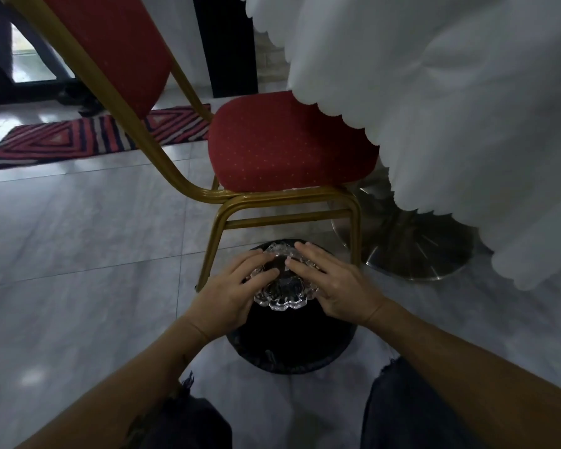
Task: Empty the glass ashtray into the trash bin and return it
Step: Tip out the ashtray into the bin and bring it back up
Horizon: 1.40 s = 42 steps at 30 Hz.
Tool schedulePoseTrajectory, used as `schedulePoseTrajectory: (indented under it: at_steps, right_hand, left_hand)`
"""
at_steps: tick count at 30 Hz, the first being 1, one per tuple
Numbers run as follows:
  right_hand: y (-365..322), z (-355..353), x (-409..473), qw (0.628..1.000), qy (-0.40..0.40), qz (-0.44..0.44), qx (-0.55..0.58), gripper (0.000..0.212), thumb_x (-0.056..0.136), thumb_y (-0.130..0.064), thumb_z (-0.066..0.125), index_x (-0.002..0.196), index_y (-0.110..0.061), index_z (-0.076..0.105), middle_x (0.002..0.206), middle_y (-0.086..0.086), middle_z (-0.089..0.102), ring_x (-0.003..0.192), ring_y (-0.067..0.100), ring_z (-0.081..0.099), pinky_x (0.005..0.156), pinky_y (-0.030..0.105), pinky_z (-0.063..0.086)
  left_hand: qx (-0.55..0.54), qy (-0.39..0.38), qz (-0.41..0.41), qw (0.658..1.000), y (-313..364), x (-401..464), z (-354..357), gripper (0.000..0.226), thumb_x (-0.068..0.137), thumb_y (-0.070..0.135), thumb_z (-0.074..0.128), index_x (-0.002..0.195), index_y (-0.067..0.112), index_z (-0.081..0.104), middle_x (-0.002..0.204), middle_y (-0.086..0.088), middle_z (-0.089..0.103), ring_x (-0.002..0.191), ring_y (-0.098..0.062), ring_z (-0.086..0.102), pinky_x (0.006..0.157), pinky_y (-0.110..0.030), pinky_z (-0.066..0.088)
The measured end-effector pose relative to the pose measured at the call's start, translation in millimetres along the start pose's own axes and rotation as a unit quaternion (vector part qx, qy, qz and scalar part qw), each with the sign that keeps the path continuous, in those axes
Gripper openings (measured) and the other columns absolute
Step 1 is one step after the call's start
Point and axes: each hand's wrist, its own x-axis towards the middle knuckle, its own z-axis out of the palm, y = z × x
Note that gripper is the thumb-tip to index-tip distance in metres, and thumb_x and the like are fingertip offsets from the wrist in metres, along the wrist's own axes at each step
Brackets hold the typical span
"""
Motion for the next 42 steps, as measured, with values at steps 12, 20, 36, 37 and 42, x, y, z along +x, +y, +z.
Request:
schedulePoseTrajectory:
  at_steps: [12, 20, 36, 37, 42]
  right_hand:
    - [6, -21, 17, 0.998, 0.018, -0.044, -0.043, 0.073, 0.076, 0.005, 0.062, 0.146, -0.014, 0.050, 0.154, 0.016, 0.043, 0.143, 0.040, 0.037, 0.100, 0.047, 0.051]
    - [13, -30, 21, 0.996, 0.019, -0.055, -0.067, 0.073, 0.084, 0.003, 0.053, 0.151, -0.023, 0.040, 0.161, 0.010, 0.032, 0.150, 0.034, 0.026, 0.077, 0.047, 0.062]
    - [12, -38, 30, 0.988, 0.043, -0.067, -0.133, 0.068, 0.083, -0.001, 0.059, 0.147, -0.022, 0.046, 0.154, 0.014, 0.043, 0.145, 0.040, 0.034, 0.069, 0.039, 0.060]
    - [12, -37, 31, 0.988, 0.045, -0.068, -0.134, 0.069, 0.083, -0.002, 0.057, 0.147, -0.023, 0.044, 0.155, 0.014, 0.043, 0.145, 0.040, 0.034, 0.070, 0.041, 0.061]
    - [9, -39, 33, 0.989, 0.046, -0.055, -0.126, 0.067, 0.084, -0.006, 0.052, 0.148, -0.023, 0.044, 0.153, 0.018, 0.043, 0.143, 0.040, 0.036, 0.072, 0.043, 0.060]
  left_hand:
    - [0.039, 0.030, 0.068, 0.996, -15, 17, -16, 0.051, 0.083, -0.003, 0.063, 0.130, 0.011, 0.048, 0.137, -0.024, 0.054, 0.127, -0.040, 0.049, 0.106, -0.048, 0.045]
    - [0.058, 0.042, 0.089, 0.994, -20, 25, -25, 0.047, 0.087, 0.003, 0.060, 0.132, 0.013, 0.048, 0.137, -0.024, 0.055, 0.128, -0.041, 0.048, 0.105, -0.048, 0.045]
    - [0.061, 0.041, 0.099, 0.992, -26, 33, -28, 0.047, 0.087, 0.002, 0.058, 0.132, 0.013, 0.048, 0.136, -0.025, 0.054, 0.128, -0.041, 0.047, 0.105, -0.048, 0.044]
    - [0.061, 0.041, 0.097, 0.993, -26, 33, -29, 0.046, 0.088, 0.002, 0.058, 0.132, 0.013, 0.048, 0.136, -0.025, 0.054, 0.128, -0.041, 0.047, 0.106, -0.048, 0.044]
    - [0.041, 0.030, 0.080, 0.995, -25, 32, -34, 0.044, 0.089, 0.003, 0.055, 0.132, 0.012, 0.049, 0.138, -0.024, 0.054, 0.128, -0.040, 0.047, 0.106, -0.048, 0.043]
